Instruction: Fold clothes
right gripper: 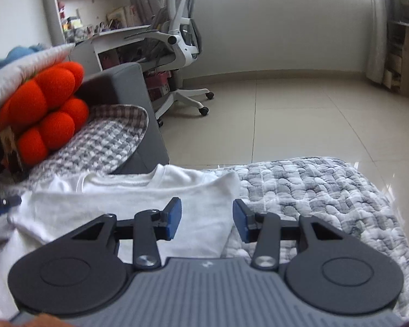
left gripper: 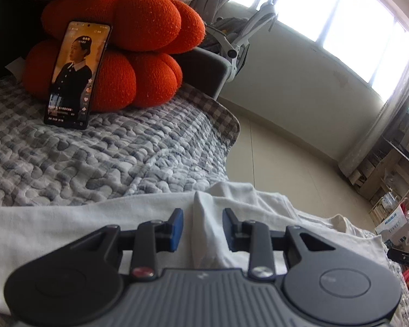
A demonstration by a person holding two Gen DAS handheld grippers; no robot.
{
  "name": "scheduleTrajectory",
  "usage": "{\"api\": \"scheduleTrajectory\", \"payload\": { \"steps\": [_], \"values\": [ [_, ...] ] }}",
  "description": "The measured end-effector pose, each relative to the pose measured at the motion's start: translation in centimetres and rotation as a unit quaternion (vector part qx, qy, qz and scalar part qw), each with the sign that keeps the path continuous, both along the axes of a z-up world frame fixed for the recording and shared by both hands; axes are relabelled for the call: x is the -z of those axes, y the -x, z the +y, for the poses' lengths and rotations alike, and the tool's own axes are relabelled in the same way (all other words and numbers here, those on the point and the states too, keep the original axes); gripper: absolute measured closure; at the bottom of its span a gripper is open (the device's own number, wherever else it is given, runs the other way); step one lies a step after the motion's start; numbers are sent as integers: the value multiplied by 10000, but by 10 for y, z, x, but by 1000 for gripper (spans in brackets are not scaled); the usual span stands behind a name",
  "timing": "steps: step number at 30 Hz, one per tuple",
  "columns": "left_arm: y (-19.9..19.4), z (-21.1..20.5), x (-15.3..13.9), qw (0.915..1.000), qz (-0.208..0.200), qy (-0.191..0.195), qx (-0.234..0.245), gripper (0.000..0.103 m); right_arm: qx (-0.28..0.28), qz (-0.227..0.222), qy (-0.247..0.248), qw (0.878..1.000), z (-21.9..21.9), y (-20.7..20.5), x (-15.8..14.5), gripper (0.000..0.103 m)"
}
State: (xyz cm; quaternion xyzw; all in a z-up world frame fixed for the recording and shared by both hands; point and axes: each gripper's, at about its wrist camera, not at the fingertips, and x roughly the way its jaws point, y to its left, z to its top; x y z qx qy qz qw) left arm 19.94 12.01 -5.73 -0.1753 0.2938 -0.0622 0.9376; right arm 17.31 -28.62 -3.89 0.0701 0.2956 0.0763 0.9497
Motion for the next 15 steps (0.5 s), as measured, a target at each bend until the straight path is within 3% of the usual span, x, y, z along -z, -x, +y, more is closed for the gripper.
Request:
{"api": "scheduleTrajectory", "payload": {
  "steps": [3,5,15],
  "values": [
    [2,0,5,10000,44,-19,31,76,-26,50,-113,9999,-6,9,9,60],
    [3,0,6,10000,46,-27,23,82,-69,90,-174,9998,-10,10,15,97],
    [9,-1,2,9998,123,-95,94,83,-49,117,-390,9992,-16,19,26,99]
  ]
}}
